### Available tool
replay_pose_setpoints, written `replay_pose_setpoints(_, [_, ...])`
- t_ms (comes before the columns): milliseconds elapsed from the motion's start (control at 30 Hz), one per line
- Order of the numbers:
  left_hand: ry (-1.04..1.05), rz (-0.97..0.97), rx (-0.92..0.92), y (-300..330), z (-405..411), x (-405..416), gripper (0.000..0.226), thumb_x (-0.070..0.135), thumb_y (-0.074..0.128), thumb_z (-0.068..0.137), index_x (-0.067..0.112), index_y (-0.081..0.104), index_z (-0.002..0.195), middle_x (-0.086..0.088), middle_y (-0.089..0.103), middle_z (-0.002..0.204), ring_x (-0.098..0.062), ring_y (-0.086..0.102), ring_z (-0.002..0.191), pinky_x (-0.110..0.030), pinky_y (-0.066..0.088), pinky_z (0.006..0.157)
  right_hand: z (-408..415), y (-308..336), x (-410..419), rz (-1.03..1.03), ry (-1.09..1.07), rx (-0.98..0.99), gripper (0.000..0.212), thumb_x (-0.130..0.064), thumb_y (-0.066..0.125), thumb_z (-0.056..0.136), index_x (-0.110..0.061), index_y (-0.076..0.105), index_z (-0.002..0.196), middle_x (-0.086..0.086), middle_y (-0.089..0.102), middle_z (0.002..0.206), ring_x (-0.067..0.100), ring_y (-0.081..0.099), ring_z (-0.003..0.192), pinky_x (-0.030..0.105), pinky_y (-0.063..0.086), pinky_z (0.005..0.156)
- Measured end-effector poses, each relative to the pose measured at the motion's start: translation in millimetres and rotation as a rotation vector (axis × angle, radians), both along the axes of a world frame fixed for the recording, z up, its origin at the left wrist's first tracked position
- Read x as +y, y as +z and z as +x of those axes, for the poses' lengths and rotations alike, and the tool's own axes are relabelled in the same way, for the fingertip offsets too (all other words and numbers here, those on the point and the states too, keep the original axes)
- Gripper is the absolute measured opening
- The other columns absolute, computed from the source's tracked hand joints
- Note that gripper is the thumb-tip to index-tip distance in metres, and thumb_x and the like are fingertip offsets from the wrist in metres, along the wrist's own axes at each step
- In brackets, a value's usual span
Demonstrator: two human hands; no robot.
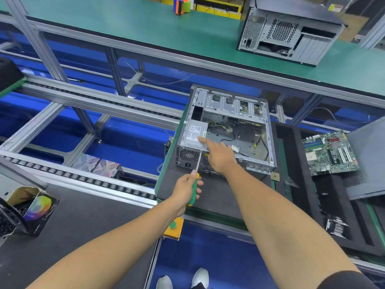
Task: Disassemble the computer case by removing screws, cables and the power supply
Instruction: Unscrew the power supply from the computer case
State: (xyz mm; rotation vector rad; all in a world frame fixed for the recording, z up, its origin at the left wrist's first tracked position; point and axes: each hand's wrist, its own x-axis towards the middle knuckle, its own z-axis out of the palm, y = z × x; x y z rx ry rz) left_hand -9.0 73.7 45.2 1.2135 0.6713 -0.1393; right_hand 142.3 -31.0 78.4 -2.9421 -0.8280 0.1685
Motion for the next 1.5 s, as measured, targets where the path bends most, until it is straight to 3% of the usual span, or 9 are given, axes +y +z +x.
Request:
replay_pose_setpoints(133, [0.029, 0.121, 0.011, 2.2, 2.5, 2.4, 0.042, 0.047, 0.069, 0.095, 0.018, 0.044, 0.111, -0.008, 0.062, 0.100, -0.009, 0.058, 0.056, -0.025, 0.052, 0.050, -0.3, -0.1, 0.7, 0.005, -0.005, 0.009, 0.077, -0.010, 0.048, 0.098, -0.049, 0.014, 0.155, 0.002, 0.063, 0.124, 0.028, 0.051, 0.109, 0.044, 0.038, 0.092])
replay_pose_setpoints(233, [0.034, 0.164, 0.007, -1.3, 0.4, 3.4, 0.044, 0.038, 0.078, 0.089, 0.016, 0.044, 0.106, -0.010, 0.061, 0.103, -0.007, 0.061, 0.057, -0.023, 0.053, 0.051, -0.6, 0.2, 0.5, 0.007, -0.002, 0.006, 0.078, -0.009, 0.049, 0.098, -0.049, 0.013, 0.155, 0.001, 0.063, 0.124, 0.028, 0.051, 0.109, 0.043, 0.038, 0.090])
replay_pose_setpoints(367, [0.099, 0.123, -0.010, -1.4, -0.3, 6.1, 0.040, 0.038, 0.079, 0.089, 0.011, 0.051, 0.097, -0.011, 0.063, 0.095, -0.009, 0.066, 0.058, -0.025, 0.054, 0.051, -0.8, 0.4, 0.2, 0.008, -0.007, 0.004, 0.078, -0.010, 0.049, 0.098, -0.049, 0.013, 0.155, 0.003, 0.063, 0.112, 0.028, 0.051, 0.107, 0.042, 0.037, 0.090])
replay_pose_setpoints(500, [0.060, 0.005, 0.001, 4.3, -3.3, 6.9, 0.039, 0.044, 0.067, 0.097, 0.006, 0.058, 0.104, -0.009, 0.070, 0.094, -0.013, 0.071, 0.064, -0.026, 0.053, 0.051, -1.3, 1.2, 0.6, 0.013, -0.008, 0.010, 0.077, -0.009, 0.047, 0.098, -0.049, 0.014, 0.155, 0.003, 0.064, 0.112, 0.028, 0.051, 0.107, 0.043, 0.037, 0.091])
replay_pose_setpoints(700, [-0.009, -0.027, 0.052, 11.0, -1.7, 5.9, 0.045, 0.049, 0.046, 0.106, 0.010, 0.068, 0.108, -0.002, 0.070, 0.092, -0.011, 0.058, 0.062, -0.024, 0.049, 0.052, -1.3, 2.6, -0.1, 0.006, 0.003, 0.013, 0.074, -0.011, 0.046, 0.099, -0.047, 0.014, 0.156, 0.002, 0.062, 0.123, 0.029, 0.051, 0.108, 0.044, 0.038, 0.091])
replay_pose_setpoints(867, [-0.006, 0.054, 0.048, 9.1, -1.7, 5.2, 0.043, 0.040, 0.074, 0.093, 0.016, 0.041, 0.107, -0.009, 0.056, 0.096, -0.013, 0.054, 0.062, -0.024, 0.046, 0.047, -2.3, 1.9, -1.1, 0.028, 0.000, 0.016, 0.072, -0.013, 0.046, 0.100, -0.047, 0.017, 0.155, 0.002, 0.063, 0.116, 0.029, 0.051, 0.109, 0.044, 0.038, 0.092])
replay_pose_setpoints(1067, [0.089, 0.042, 0.001, 5.7, -5.9, 4.5, 0.038, 0.032, 0.080, 0.089, 0.013, 0.047, 0.093, -0.011, 0.058, 0.094, -0.010, 0.063, 0.061, -0.025, 0.053, 0.051, -2.6, 1.6, -1.2, 0.034, 0.003, 0.007, 0.072, -0.013, 0.047, 0.099, -0.047, 0.017, 0.155, 0.001, 0.063, 0.112, 0.029, 0.052, 0.106, 0.043, 0.038, 0.089])
replay_pose_setpoints(1367, [0.017, -0.083, 0.080, 14.0, -7.8, -5.6, 0.049, 0.051, 0.044, 0.107, 0.012, 0.072, 0.101, 0.000, 0.076, 0.096, -0.011, 0.062, 0.064, -0.027, 0.054, 0.053, -2.6, 1.6, -1.5, 0.025, 0.004, 0.010, 0.071, -0.014, 0.046, 0.100, -0.047, 0.016, 0.155, 0.003, 0.063, 0.111, 0.030, 0.052, 0.109, 0.045, 0.038, 0.094])
replay_pose_setpoints(1500, [0.024, -0.020, 0.085, 10.0, -4.5, -1.2, 0.047, 0.054, 0.045, 0.105, 0.012, 0.066, 0.109, -0.004, 0.069, 0.096, -0.013, 0.055, 0.062, -0.026, 0.044, 0.047, -2.0, 2.2, -1.9, 0.018, 0.008, 0.010, 0.071, -0.014, 0.046, 0.100, -0.046, 0.015, 0.156, 0.003, 0.063, 0.116, 0.030, 0.052, 0.110, 0.045, 0.038, 0.094])
